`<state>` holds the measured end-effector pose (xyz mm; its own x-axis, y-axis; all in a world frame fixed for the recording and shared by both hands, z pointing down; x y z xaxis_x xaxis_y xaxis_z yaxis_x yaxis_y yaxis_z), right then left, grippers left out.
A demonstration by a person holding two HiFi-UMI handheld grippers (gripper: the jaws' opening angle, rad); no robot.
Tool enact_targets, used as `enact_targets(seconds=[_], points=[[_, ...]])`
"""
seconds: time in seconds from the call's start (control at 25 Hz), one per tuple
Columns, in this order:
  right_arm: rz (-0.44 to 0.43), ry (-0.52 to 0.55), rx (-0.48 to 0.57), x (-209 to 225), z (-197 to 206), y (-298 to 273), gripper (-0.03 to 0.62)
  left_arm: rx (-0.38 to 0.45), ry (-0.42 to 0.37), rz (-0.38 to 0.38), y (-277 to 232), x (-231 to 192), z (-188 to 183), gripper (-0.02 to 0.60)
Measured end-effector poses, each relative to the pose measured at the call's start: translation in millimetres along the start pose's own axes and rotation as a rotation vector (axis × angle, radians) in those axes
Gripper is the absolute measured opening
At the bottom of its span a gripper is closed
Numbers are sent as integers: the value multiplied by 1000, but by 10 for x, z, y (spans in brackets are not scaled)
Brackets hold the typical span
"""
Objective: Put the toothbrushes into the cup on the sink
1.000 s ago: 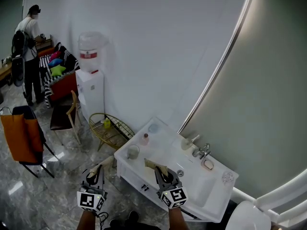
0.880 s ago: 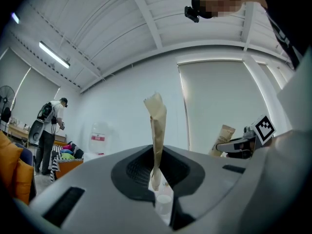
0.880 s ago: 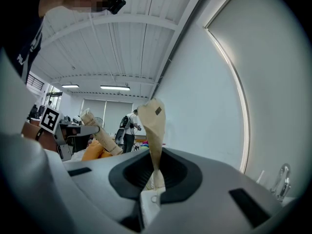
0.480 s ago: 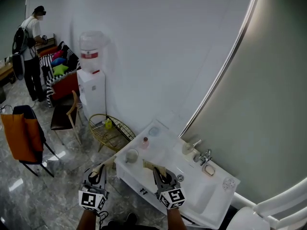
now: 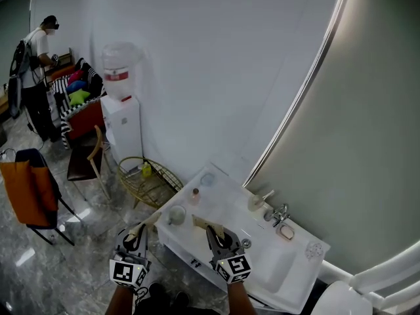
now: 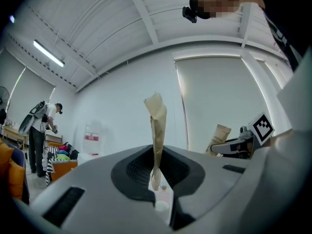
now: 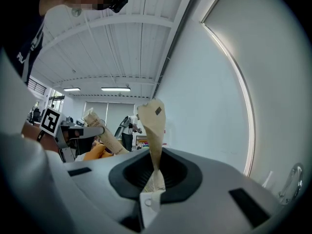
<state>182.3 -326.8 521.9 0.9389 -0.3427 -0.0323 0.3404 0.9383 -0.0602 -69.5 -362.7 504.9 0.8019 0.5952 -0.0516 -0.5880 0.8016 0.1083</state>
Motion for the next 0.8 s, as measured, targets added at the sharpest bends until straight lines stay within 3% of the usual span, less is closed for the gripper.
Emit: enact_targets(seconds=[0.64,0.8], points=[[26,0,-22,5,97,-480,48,-19,21,65,-433,-304,286,46],[17,-49,-26,8,189,-585,48,-45,25,62,-471,-365,411,46]])
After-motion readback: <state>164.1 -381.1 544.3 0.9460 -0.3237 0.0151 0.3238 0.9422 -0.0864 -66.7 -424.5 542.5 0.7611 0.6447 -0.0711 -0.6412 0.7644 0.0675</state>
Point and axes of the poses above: the fingertips, and each gripper's own axes: y backward along the fingers, x to its right, z out of its underside, the point moved 5 cm from there along y, backward along the fingers, and after that the axes turned 2 degrees about y, right-handed, at the moved point
